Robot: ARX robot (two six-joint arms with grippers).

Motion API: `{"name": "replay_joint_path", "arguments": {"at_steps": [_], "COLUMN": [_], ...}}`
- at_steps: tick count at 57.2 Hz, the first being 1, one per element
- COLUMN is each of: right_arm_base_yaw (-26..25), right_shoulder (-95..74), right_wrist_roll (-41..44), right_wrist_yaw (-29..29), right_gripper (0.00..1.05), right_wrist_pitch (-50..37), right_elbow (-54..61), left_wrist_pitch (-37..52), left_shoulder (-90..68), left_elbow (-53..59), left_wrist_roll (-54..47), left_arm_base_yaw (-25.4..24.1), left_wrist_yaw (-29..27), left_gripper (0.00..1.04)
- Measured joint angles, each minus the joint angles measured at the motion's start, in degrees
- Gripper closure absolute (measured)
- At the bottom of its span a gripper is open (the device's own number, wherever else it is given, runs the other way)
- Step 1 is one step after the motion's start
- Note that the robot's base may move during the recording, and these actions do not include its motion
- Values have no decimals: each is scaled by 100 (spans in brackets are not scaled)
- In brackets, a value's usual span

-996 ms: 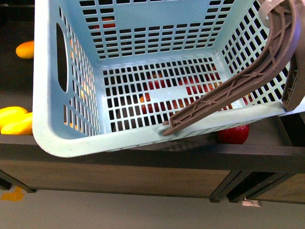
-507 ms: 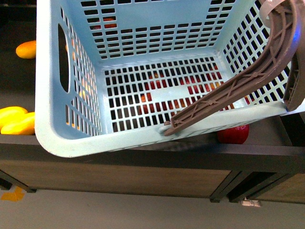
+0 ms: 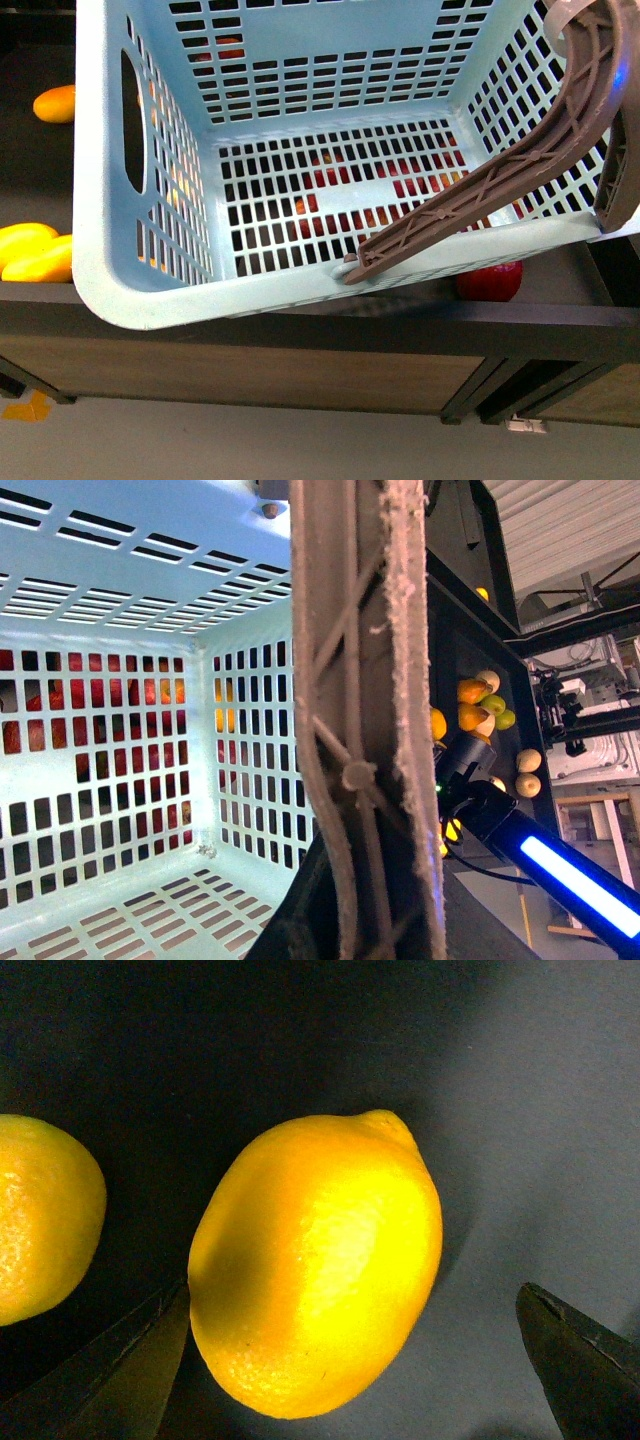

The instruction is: Pick lemon and mango into basket

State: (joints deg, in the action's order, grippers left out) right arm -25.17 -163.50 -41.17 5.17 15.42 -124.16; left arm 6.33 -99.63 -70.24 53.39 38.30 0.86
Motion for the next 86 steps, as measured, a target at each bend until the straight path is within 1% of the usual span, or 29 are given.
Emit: {"name": "replay_joint_path", "arguments": {"at_steps": [4, 6, 13, 15, 17, 23, 36, 46, 54, 66, 73, 80, 83, 86], "right_arm_base_yaw": [28, 42, 79, 83, 92, 70, -31, -166, -254, -267, -155, 59, 212, 509], "right_shoulder": [-109, -188, -387, -415, -437, -402, 162, 953, 1943, 3893, 5211, 6304, 6793, 7410], "right_wrist_roll": [2, 4, 31, 39, 48, 118, 361, 748, 1198, 1910, 2306, 2505, 2566, 2597], "right_wrist_yaw": [46, 90, 107, 114, 131, 74, -48, -238, -485, -1082, -1425, -1609, -1657, -1661], "right_gripper": [9, 10, 27, 31, 36, 43, 45, 46, 46, 46, 46, 46, 46, 46], "right_wrist_pitch": [127, 214, 402, 428, 459, 332, -293, -927, -1471, -2175, -2345, -2385, -2376, -2358], "right_elbow": [-234, -389, -791, -837, -883, -748, 378, 1635, 2730, 4476, 5576, 6393, 6690, 6985], "left_wrist_pitch": [0, 0, 0, 0, 0, 0, 0, 0, 0, 0, 0, 0, 0, 0], "left_shoulder": [0, 0, 0, 0, 0, 0, 0, 0, 0, 0, 0, 0, 0, 0], "left_elbow": [0, 0, 0, 0, 0, 0, 0, 0, 0, 0, 0, 0, 0, 0], "left_wrist_roll": [0, -2, 0, 0, 0, 0, 0, 0, 0, 0, -2, 0, 0, 0], "left_arm_base_yaw": [0, 0, 0, 0, 0, 0, 0, 0, 0, 0, 0, 0, 0, 0], "left_wrist_yaw": [-2, 0, 0, 0, 0, 0, 0, 0, 0, 2, -2, 0, 0, 0], "left_gripper": [100, 100, 100, 100, 100, 100, 100, 100, 100, 100, 100, 100, 100, 100]}}
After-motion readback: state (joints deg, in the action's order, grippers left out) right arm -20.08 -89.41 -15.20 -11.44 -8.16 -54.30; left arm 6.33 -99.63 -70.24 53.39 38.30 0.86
